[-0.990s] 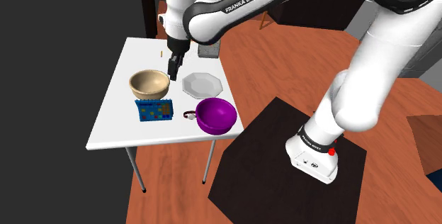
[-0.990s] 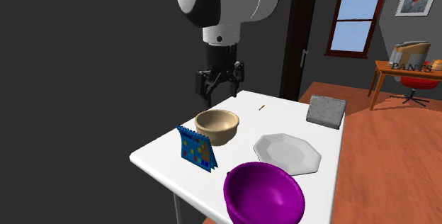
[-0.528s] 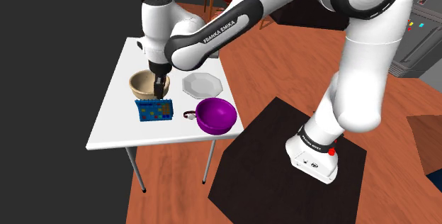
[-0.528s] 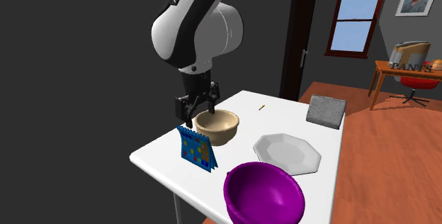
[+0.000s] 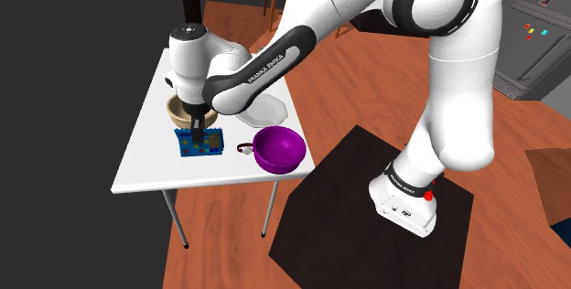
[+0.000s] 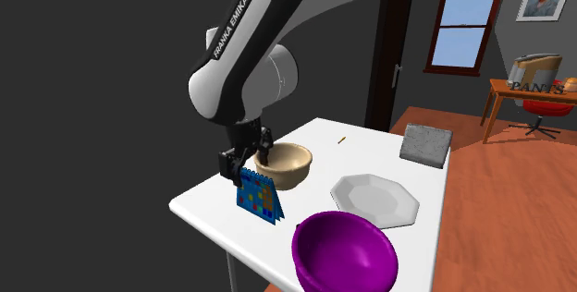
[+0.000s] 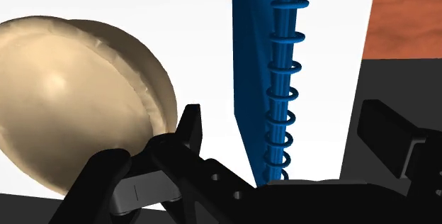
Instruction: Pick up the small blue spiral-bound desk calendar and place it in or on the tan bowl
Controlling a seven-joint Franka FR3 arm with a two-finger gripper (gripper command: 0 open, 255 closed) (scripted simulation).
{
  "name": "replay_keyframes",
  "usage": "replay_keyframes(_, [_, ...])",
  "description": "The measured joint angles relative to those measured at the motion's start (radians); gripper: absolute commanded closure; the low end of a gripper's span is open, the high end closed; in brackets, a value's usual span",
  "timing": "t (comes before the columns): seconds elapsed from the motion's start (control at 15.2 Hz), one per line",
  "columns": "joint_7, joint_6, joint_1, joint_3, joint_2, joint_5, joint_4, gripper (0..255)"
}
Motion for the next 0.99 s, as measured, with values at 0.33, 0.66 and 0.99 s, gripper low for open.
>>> replay_keyframes(0.33, [0.006, 0.03, 0.002, -0.01, 0.035, -0.013, 0.004, 0])
replay_keyframes(0.66, [0.007, 0.031, 0.003, -0.01, 0.037, -0.013, 0.005, 255])
replay_keyframes(0.99, [0.007, 0.031, 0.002, -0.011, 0.036, -0.014, 0.006, 255])
